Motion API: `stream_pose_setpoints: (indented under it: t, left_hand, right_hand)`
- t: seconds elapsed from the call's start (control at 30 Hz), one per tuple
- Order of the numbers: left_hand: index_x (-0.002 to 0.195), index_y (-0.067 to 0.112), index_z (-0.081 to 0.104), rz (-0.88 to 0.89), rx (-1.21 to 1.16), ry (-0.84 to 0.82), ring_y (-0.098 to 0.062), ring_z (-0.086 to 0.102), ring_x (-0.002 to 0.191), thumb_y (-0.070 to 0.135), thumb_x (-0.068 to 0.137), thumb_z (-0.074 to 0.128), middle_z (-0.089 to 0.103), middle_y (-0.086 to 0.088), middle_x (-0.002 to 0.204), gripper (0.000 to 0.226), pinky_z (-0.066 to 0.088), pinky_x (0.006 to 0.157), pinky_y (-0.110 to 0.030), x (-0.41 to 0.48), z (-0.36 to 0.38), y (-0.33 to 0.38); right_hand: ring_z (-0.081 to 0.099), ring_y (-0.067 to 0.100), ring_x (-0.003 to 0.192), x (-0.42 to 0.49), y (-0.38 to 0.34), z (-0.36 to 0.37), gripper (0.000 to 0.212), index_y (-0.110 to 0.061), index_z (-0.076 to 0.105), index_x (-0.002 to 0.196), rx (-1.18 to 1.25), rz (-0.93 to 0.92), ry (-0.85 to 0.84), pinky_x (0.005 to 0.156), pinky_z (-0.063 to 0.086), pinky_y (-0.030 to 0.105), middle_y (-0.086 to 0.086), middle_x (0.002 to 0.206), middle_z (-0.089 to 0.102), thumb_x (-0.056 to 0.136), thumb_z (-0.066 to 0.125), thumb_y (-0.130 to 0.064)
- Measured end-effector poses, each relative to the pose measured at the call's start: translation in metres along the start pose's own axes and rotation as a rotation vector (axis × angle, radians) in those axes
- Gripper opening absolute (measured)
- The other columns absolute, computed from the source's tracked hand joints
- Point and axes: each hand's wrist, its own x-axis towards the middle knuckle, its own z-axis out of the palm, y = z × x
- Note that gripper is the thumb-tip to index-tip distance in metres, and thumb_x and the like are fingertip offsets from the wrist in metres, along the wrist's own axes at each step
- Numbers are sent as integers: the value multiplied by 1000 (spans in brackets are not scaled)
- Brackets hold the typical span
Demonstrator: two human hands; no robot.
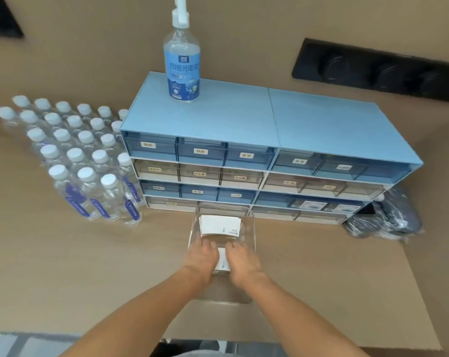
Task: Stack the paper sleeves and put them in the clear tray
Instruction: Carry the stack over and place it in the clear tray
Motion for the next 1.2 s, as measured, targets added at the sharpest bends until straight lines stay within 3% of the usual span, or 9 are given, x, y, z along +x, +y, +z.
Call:
stream_pose_setpoints:
  t: [0.3,0.47,0.57,0.67,0.73,0.83,0.93,1.03,1.2]
  left_hand:
    - [130,3,42,-33,86,10,-31,47,124,15,79,71,53,-15,131,60,35,106,-38,21,-2,3]
    - [130,4,42,-28,63,1,-31,49,122,20,79,70,53,-15,130,60,35,104,-39,23,0,5]
    - [134,4,38,8,-41,-10,-32,43,127,29,76,77,47,-16,134,75,33,110,-40,20,-11,-1]
    - [142,10,36,23,-431,-4,-30,37,135,30,75,80,39,-12,146,82,34,112,-37,8,-28,-30]
    - [142,18,41,-13,-660,54,-25,44,129,23,78,78,45,-6,142,74,39,106,-32,-3,-39,-58]
    - [127,21,56,-43,-688,98,-18,55,102,18,78,75,56,-2,121,53,44,83,-21,-18,-40,-78]
    - [126,20,56,-71,-714,83,-21,55,103,14,79,70,49,-1,125,49,45,85,-22,-28,-28,-65]
    - [130,23,52,-84,-485,179,-24,44,114,31,76,73,45,1,131,59,44,96,-34,-31,-15,-45]
    - [135,16,42,-25,-32,101,-31,35,123,52,69,76,47,-2,134,82,33,97,-43,-16,-11,-13]
  right_hand:
    - [45,28,129,16,4,12,45,-10,52,122,-87,34,71,103,37,33,11,126,61,79,63,0]
    - [46,30,126,17,4,7,65,-8,45,128,-97,-6,2,105,38,36,13,130,56,71,75,-5]
    - [42,31,129,14,13,-3,81,-8,38,137,50,-74,-35,107,41,39,12,134,49,69,82,-12]
    - [47,23,126,6,40,-17,73,-17,45,137,413,-127,8,108,40,34,5,135,52,73,78,-22]
    - [56,14,113,-2,62,-25,66,-22,53,133,592,-92,105,104,47,32,-2,124,59,73,79,-25]
    - [61,5,97,-13,77,-23,51,-22,62,122,683,-72,228,95,53,26,-12,105,60,75,80,-22]
    - [62,3,93,-18,72,-17,38,-22,67,114,706,-44,306,91,53,24,-11,102,65,78,76,-14]
    - [57,17,109,-21,62,-9,45,-19,62,123,563,-80,325,97,44,24,-3,117,65,80,71,-14]
    - [10,29,149,-12,38,-4,96,-10,20,152,11,-151,53,122,4,46,5,157,32,77,77,-32]
